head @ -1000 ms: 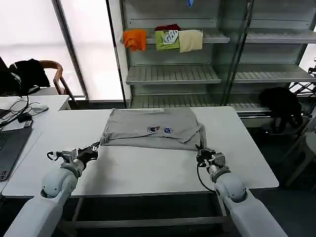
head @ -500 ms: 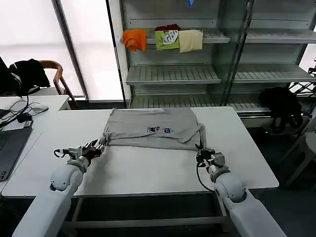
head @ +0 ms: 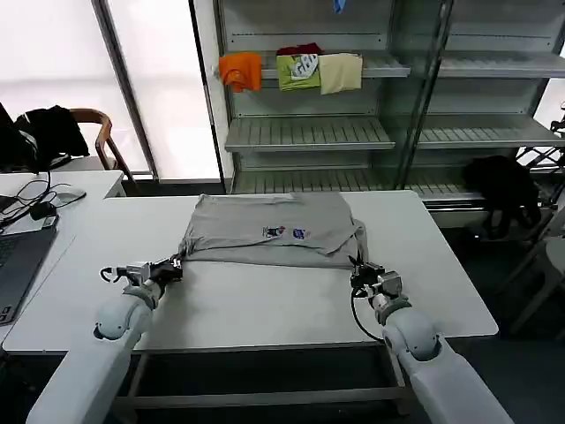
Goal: Fold and organize the clothes.
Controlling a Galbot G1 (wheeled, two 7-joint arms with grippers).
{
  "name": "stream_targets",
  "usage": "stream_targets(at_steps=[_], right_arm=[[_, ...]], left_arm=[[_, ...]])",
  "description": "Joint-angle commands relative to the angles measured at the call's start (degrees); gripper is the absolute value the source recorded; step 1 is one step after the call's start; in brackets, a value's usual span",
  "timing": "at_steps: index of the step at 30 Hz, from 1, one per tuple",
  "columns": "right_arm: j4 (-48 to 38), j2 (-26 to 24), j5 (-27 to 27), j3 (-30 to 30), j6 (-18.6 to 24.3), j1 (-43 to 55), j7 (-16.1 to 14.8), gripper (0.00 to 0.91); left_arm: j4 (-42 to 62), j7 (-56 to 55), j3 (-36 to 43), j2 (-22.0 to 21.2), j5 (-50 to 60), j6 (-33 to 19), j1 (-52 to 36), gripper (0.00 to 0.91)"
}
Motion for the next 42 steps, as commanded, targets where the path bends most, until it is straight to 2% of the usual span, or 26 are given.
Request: stream_targets(at_steps=[1,8,15,19,25,38,39,40,41,42], right_arm=[[3.9,-2.5,2.5,0.0,-0.8,-0.7,0.2,0.0],[10.0,-7.4,6.3,0.5,-1.6,-6.6,0.4,0.0],[19.4,-10.0,5.8,2.7,-0.9,-18.5,0.5,0.0],[23.0,-11.5,5.6,4.5,-0.1,-23.9,0.3,0.0],[26.8,-13.3,5.7,8.1,1.1,-32.3,0.1,0.0],[26.1,-13.4,5.6,10.4,2.3,-36.5,0.1,0.0],[26.1,-13.4,5.6,10.4,2.4,-36.7,0.1,0.0],[26.1,-13.1,5.6,10.4,2.4,-36.8,0.2,0.02],[26.2,-13.1,5.6,10.4,2.4,-36.8,0.3,0.282],[26.3,-12.9,5.7,10.4,2.3,-37.0,0.6,0.464]], left_arm=[[-14.9,-6.8,-2.0,5.3,-6.6,1.7,6.9,0.0],[-29.1,-14.8,-8.8,8.5,-8.0,2.8,22.0,0.0],[-42.3,-23.4,-11.9,5.0,-6.2,2.4,38.5,0.0],[-46.0,-26.8,-11.8,3.1,-1.0,-0.1,46.3,0.0],[-46.5,-29.2,-12.7,2.9,-0.7,-0.8,50.6,0.01],[-43.7,-31.3,-12.1,2.4,-0.4,-0.5,49.2,0.02],[-43.8,-31.5,-12.1,2.4,-0.3,-0.5,49.2,0.282],[-43.9,-31.6,-12.1,2.2,-0.3,-0.5,49.3,0.453],[-44.0,-31.7,-12.1,2.2,-0.2,-0.4,49.3,0.816],[-44.0,-31.6,-12.1,2.1,0.0,-0.2,49.4,0.907]])
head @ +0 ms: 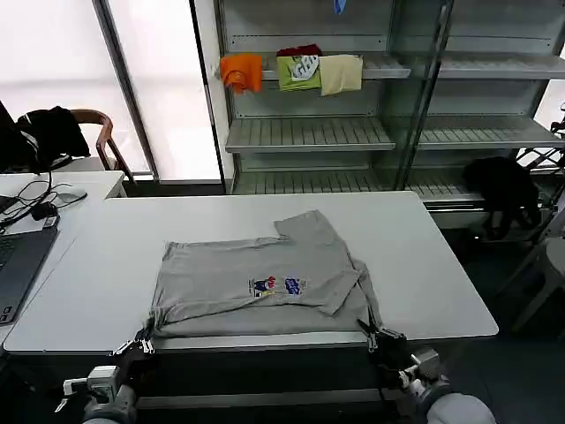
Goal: Fold and organize the clothes.
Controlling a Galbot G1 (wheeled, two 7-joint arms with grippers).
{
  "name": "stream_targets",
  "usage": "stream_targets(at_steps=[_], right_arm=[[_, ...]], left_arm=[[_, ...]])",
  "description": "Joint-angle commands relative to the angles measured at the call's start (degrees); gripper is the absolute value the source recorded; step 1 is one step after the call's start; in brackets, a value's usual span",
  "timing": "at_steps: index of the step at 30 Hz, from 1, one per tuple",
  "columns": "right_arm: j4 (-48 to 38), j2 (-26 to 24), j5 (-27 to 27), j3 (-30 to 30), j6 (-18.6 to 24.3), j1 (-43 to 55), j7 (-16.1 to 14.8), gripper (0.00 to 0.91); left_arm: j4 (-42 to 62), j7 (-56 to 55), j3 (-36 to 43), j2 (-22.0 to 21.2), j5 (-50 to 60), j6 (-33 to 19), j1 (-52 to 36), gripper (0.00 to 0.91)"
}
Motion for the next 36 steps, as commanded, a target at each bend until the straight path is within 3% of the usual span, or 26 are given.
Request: stream_targets(at_steps=[1,9,15,19,22,25,27,30,36], right_arm=[[1.7,-0.2,0.3,1.0,-0.1,-4.3,0.5,0.907],[4.2,-0.8,0.5,4.4,-0.2,-6.9,1.4,0.907],[9.9,-3.3,4.0,15.8,-0.6,-8.8,2.2,0.907],[12.1,-3.2,8.3,20.3,-3.8,-4.4,3.2,0.907],[10.6,-2.3,9.7,19.8,-6.0,3.7,3.2,0.907],[5.4,-1.7,9.1,15.2,-6.0,13.7,1.2,0.907],[-1.3,-0.1,5.4,8.8,-5.2,23.8,-0.1,0.907],[-14.2,2.9,4.6,-1.7,-3.3,37.8,-1.3,0.907],[-42.6,14.5,2.8,-16.5,0.8,58.9,-3.7,0.907]], left_arm=[[-1.8,-2.7,-0.7,-0.6,1.3,0.4,3.7,0.907],[-5.9,-7.8,-1.5,-1.0,5.2,0.2,7.0,0.907],[-13.7,-8.3,-6.1,0.1,6.9,-0.2,10.0,0.907],[-17.1,-4.9,-9.7,1.0,5.6,2.0,4.5,0.907],[-14.7,0.7,-7.8,2.3,2.4,2.7,-2.4,0.907],[-8.0,3.9,-3.5,2.0,-0.5,3.3,-13.7,0.907],[-2.3,6.9,-0.9,1.5,-1.0,2.9,-21.0,0.907],[4.8,12.1,1.7,1.3,-2.1,2.7,-28.2,0.907],[18.5,16.7,7.3,0.0,-4.3,3.3,-40.8,0.907]])
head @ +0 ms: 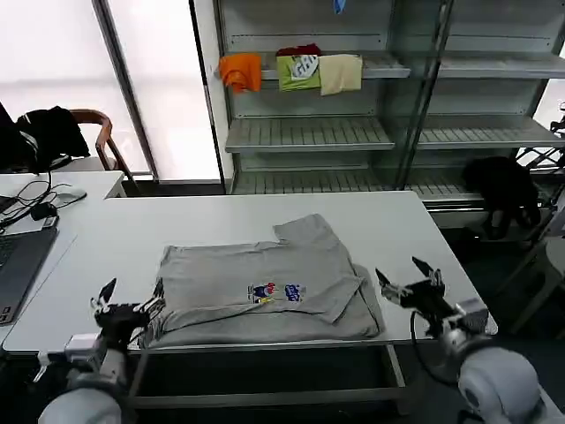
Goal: Fold and organize the clothes.
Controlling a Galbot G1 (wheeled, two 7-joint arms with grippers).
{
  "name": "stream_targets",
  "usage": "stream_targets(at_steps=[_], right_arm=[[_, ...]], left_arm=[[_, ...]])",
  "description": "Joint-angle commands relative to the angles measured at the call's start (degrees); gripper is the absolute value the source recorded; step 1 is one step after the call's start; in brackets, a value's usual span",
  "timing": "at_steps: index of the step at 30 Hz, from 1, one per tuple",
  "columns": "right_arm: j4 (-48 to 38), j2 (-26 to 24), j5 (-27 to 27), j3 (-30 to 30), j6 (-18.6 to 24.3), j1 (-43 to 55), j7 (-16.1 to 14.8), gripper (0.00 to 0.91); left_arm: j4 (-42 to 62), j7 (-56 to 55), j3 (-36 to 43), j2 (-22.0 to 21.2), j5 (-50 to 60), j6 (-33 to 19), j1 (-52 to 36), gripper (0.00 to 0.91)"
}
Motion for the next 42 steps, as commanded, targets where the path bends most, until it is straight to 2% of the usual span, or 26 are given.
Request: stream_targets(at_steps=[1,5,8,10,13,16,18,25,42], right_arm=[[-37.2,13.0,-2.4,-20.5,3.6,36.2,-4.3,0.907],[-53.8,19.7,-6.1,-24.3,5.9,43.2,-8.8,0.907],[-59.9,22.5,-8.5,-26.5,5.7,46.9,-12.9,0.907],[-63.8,24.6,-11.2,-26.6,5.3,48.6,-14.6,0.907],[-68.8,27.4,-14.3,-26.2,4.1,50.5,-16.0,0.907],[-74.2,29.8,-17.1,-24.1,4.4,51.8,-18.7,0.907],[-76.1,30.5,-18.0,-23.2,4.7,52.3,-19.2,0.907],[-78.1,30.6,-22.1,-20.1,1.7,51.9,-21.3,0.907],[-76.1,30.5,-23.8,-19.5,1.5,49.2,-21.9,0.907]], left_arm=[[23.8,12.2,9.4,-0.8,-4.0,0.9,-28.7,0.907],[33.7,13.9,11.4,-1.9,-3.5,1.3,-33.1,0.907],[38.0,15.2,12.9,-2.4,-3.5,2.5,-35.7,0.907],[39.6,16.4,13.7,-2.6,-3.5,4.1,-36.9,0.907],[40.8,17.4,15.0,-2.9,-3.0,6.7,-38.5,0.907],[41.9,18.1,15.9,-3.2,-2.8,8.9,-39.9,0.907],[42.5,18.3,16.3,-3.2,-2.6,9.1,-40.7,0.907],[46.1,20.1,16.6,-2.4,0.5,9.2,-41.5,0.907],[51.9,24.7,12.9,-2.6,-0.4,9.3,-40.2,0.907]])
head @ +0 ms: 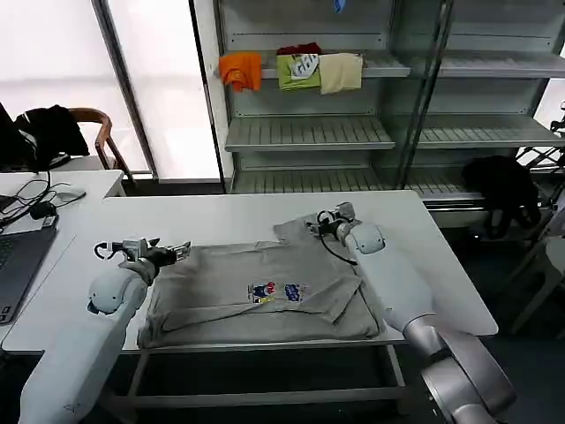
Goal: Fold and organize the clothes.
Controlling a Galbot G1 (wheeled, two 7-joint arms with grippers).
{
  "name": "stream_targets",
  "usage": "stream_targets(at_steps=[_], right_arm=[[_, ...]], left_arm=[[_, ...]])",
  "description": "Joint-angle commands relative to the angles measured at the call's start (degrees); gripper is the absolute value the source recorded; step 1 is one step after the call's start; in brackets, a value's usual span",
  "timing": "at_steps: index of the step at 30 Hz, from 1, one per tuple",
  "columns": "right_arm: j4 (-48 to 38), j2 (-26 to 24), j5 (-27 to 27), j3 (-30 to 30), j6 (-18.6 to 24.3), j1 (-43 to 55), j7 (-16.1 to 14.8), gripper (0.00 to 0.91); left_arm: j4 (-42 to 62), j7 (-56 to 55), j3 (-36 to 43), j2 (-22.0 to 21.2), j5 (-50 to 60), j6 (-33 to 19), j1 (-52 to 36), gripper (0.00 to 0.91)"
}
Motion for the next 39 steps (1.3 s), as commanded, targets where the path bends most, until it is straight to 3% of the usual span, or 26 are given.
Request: stream_targets(at_steps=[1,4,5,6,7,8,9,31,39], right_arm=[[-2.5,1.2,-2.1,0.0,-0.9,0.6,-1.3,0.907],[-2.2,1.1,-2.2,0.0,-1.0,0.2,-1.4,0.816],[-2.2,1.1,-2.2,0.0,-1.0,0.0,-1.4,0.725],[-2.3,1.1,-2.3,0.1,-1.0,-0.1,-1.5,0.554],[-2.2,1.1,-2.4,0.0,-1.0,-0.3,-1.7,0.453],[-2.1,1.0,-2.5,0.0,-0.9,-0.5,-2.0,0.191],[-1.9,0.8,-2.6,0.0,-0.9,-0.8,-2.2,0.01],[2.1,-1.5,-2.2,1.2,0.9,-3.2,-4.3,0.0],[13.1,-4.6,3.5,1.1,-0.6,-2.6,-3.1,0.0]], left_arm=[[4.9,2.8,-1.4,-0.4,0.1,0.6,-0.8,0.907],[5.8,3.7,-2.1,-0.3,0.0,0.6,-0.4,0.907],[6.0,4.0,-2.3,-0.2,-0.1,0.6,-0.4,0.695],[6.1,4.2,-2.4,-0.2,-0.1,0.6,-0.4,0.453],[6.2,4.5,-2.4,-0.2,-0.3,0.6,-0.3,0.302],[6.2,4.8,-2.5,-0.2,-0.3,0.5,-0.2,0.071],[6.2,5.3,-2.7,-0.2,-0.3,0.5,-0.1,0.02],[0.4,8.5,-3.1,0.5,-1.4,-0.8,1.8,0.01],[-5.4,5.5,-3.6,1.8,-6.3,-2.4,1.6,0.0]])
